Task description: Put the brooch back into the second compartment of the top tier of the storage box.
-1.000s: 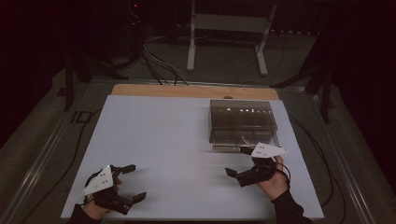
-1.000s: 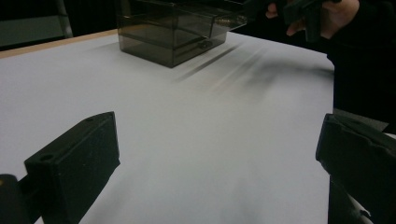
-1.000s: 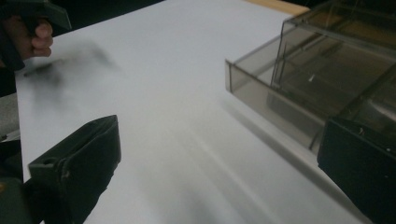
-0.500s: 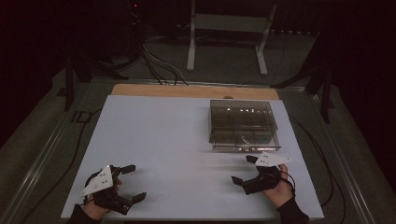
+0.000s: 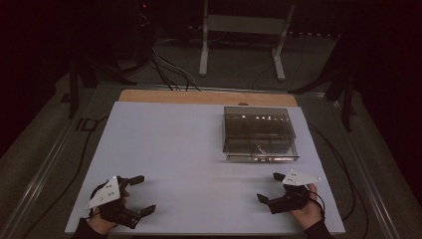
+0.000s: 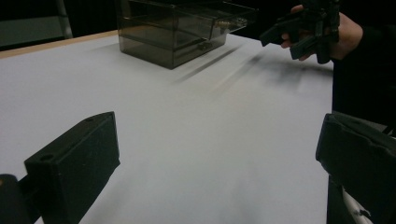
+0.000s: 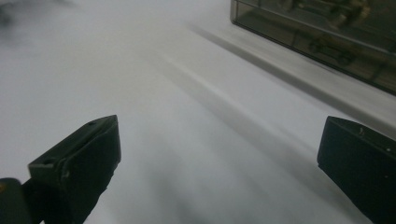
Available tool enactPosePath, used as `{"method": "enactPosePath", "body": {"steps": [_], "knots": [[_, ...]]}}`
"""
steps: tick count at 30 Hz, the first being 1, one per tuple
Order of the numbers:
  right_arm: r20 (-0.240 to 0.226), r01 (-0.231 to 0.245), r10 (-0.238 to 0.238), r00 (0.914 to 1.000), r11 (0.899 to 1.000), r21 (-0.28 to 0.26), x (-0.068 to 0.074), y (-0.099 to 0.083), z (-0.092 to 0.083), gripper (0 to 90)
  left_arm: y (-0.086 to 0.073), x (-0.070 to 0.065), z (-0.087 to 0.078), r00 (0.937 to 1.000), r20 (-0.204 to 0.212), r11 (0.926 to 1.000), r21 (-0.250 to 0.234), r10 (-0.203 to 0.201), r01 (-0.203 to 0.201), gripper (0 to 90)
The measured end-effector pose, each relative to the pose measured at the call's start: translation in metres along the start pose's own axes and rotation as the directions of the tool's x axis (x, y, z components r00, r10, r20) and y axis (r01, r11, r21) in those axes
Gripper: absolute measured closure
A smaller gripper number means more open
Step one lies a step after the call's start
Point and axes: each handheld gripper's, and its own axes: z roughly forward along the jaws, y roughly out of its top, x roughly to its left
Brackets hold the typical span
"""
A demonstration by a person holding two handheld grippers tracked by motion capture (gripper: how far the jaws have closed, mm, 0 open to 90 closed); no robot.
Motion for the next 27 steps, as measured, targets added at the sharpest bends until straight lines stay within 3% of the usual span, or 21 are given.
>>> {"method": "enactPosePath", "body": {"steps": [13, 21, 27], "knots": [[0.053, -0.051, 0.052, 0.9972, 0.998, -0.027, -0.008, -0.017, -0.025, 0.0, 0.000, 0.000, 0.001, 1.0000, 0.000, 1.0000, 0.002, -0.001, 0.001, 0.6], [0.026, -0.102, 0.104, 0.9943, 0.993, -0.053, -0.014, -0.025, -0.029, 0.0, 0.000, 0.000, 0.001, 1.0000, 0.003, 1.0000, -0.001, -0.005, 0.005, 0.6], [0.034, -0.093, 0.095, 0.9949, 0.994, -0.058, -0.015, -0.025, -0.025, 0.0, 0.000, 0.001, 0.001, 1.0000, 0.003, 1.0000, 0.000, -0.005, 0.005, 0.6]]}}
